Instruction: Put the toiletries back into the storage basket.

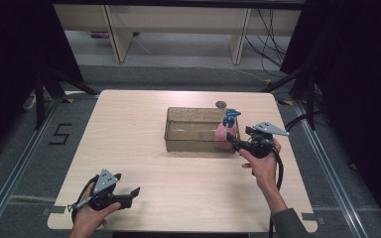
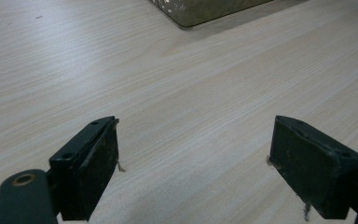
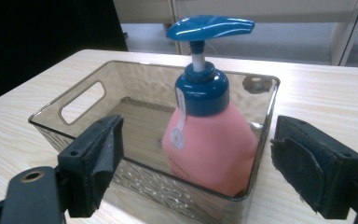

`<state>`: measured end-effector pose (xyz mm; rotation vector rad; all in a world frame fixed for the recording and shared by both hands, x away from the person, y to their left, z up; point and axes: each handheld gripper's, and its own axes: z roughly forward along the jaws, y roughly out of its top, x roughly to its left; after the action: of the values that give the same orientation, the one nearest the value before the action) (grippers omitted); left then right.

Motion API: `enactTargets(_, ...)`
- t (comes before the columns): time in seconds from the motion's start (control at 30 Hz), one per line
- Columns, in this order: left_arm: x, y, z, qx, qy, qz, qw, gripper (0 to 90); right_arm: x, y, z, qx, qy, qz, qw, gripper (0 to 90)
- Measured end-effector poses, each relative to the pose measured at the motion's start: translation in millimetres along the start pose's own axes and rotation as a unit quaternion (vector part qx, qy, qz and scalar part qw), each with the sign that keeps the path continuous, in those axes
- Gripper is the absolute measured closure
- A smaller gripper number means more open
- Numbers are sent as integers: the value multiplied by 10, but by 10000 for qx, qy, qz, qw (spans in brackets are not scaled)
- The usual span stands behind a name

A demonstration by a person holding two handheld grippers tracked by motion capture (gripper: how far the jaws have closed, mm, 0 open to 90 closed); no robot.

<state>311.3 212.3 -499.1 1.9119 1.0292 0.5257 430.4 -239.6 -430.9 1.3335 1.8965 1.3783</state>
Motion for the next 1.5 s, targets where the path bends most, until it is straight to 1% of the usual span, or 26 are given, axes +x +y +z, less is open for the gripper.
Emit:
enactTargets(0.1,-2,4,-3,-50,-31,-50,10000,151,-5,-17,-10,-97,-28,-110,9999,174)
enactTargets(0.23,-5,-3,0,-3,-10,21,10000,152,22,-17,-56,-24,60,-37,10000,170)
enactTargets(0.27,-3,-8,-1,8,-12,27,10000,151,20,-21,-55,-106,44,-87,9999,170)
enactTargets(0.3,0,-10,-4,4,-6,19,10000,151,46,-28,-64,-90,49,37,9999,168)
enactTargets(0.37,4,-8,-7,-20,-3,23,10000,151,44,-28,-85,-72,39,-88,9999,166)
enactTargets(0.4,-1,-10,-8,-20,-12,-20,10000,152,47,-30,-83,-101,52,-95,9999,166)
enactTargets(0.47,4,-8,-7,-26,-4,28,10000,151,69,-34,-90,-96,137,-48,9998,165)
enactTargets(0.5,4,-8,-4,-13,-3,29,10000,152,66,-30,-103,-53,50,-149,9999,165)
enactTargets(0.53,5,-9,-2,-6,-1,33,10000,151,97,-32,-117,-87,160,-42,9998,165)
enactTargets(0.6,2,-11,-5,2,1,25,10000,151,102,-34,-119,-103,169,-34,9998,165)
enactTargets(0.63,3,-11,-9,-15,-2,27,10000,151,107,-49,-121,-177,156,-120,9997,165)
enactTargets(0.73,-2,-14,-7,-36,-27,-37,10000,151,127,-63,-143,-100,166,-61,9998,165)
enactTargets(0.77,4,-11,-9,-19,-5,31,10000,151,136,-64,-152,-74,144,-87,9998,165)
enactTargets(0.87,2,-14,-7,-6,-2,23,10000,151,141,-74,-163,-118,278,-167,9994,165)
enactTargets(0.9,3,-13,-7,-7,-4,25,10000,150,171,-79,-186,-51,210,-16,9998,165)
enactTargets(0.93,3,-13,-7,-13,-3,20,10000,150,168,-87,-185,-116,267,-99,9995,165)
enactTargets(1.0,3,-11,-7,-21,-1,25,10000,150,168,-87,-198,-90,228,-165,9996,165)
enactTargets(1.07,2,-13,-6,-8,-1,27,10000,150,196,-103,-205,-85,298,-76,9995,165)
enactTargets(1.13,1,-15,-5,-6,-3,18,10000,150,210,-106,-222,-62,284,-134,9995,165)
enactTargets(1.2,5,-13,-8,-19,-6,23,10000,150,225,-119,-224,-139,389,-192,9990,165)
enactTargets(1.23,4,-12,-4,-43,-13,10,10000,150,225,-119,-224,-139,389,-192,9990,165)
enactTargets(1.3,3,-13,-4,-43,-16,8,10000,150,267,-134,-230,-81,408,-13,9991,165)
enactTargets(1.33,3,-14,-6,-20,-4,15,10000,150,257,-134,-228,-97,460,-96,9988,165)
enactTargets(1.37,3,-15,-4,-24,-13,8,10000,150,253,-138,-227,-131,379,-233,9989,165)
enactTargets(1.43,1,-16,-3,-19,-9,-14,10000,150,278,-140,-244,-68,427,-149,9990,165)
enactTargets(1.5,6,-16,-7,-21,-8,-3,10000,150,285,-143,-255,-107,460,-197,9987,165)
